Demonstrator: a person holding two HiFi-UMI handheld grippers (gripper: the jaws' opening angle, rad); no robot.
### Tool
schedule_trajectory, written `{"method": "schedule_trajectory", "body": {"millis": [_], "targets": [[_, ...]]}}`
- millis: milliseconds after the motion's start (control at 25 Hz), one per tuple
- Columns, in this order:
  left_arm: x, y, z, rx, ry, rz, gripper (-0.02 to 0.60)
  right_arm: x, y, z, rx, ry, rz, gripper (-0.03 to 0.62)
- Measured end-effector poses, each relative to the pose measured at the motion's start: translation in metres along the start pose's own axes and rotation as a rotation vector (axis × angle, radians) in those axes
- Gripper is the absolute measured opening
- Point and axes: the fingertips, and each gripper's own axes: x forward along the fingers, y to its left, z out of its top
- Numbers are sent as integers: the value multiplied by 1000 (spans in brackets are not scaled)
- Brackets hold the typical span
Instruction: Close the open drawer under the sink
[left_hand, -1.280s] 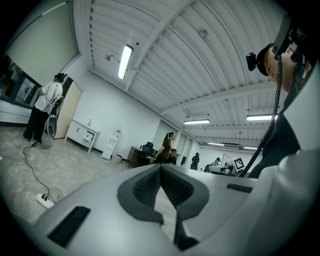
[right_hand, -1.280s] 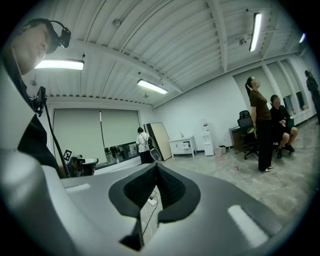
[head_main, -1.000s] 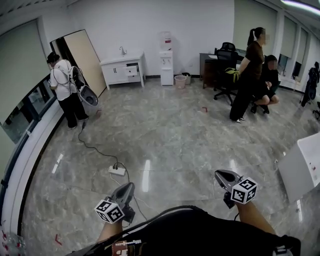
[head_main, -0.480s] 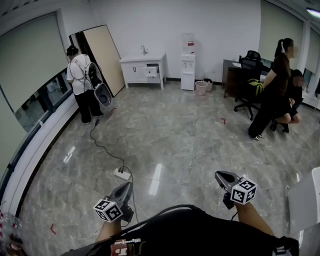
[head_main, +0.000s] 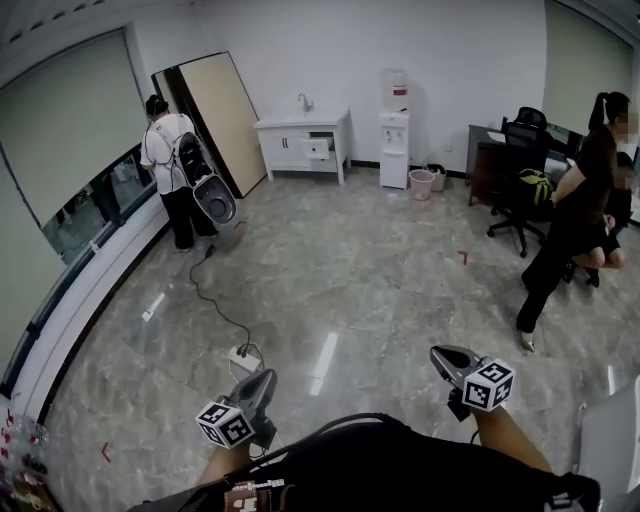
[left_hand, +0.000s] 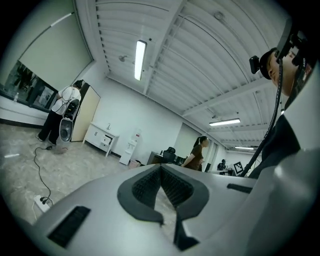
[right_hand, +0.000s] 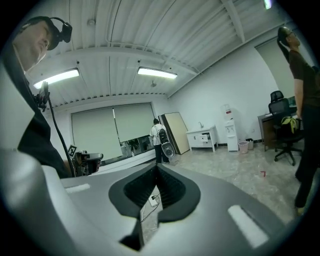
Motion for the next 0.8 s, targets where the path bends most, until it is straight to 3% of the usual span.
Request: {"method": "schedule_trajectory", "body": {"millis": [200,400,560,800], "targets": [[41,31,7,-20,-5,18,-8,26,-47,0,31,11,-25,2],[90,83,15,-38,2,-40,-8,73,-71,12,11,17,-72,2],[130,140,43,-46,1,-102,-8,129,-88,39,19,-1,-138,2],[168,244,103,-18,21,-130,-8,245,-87,88,-27,0,-148,2]]}}
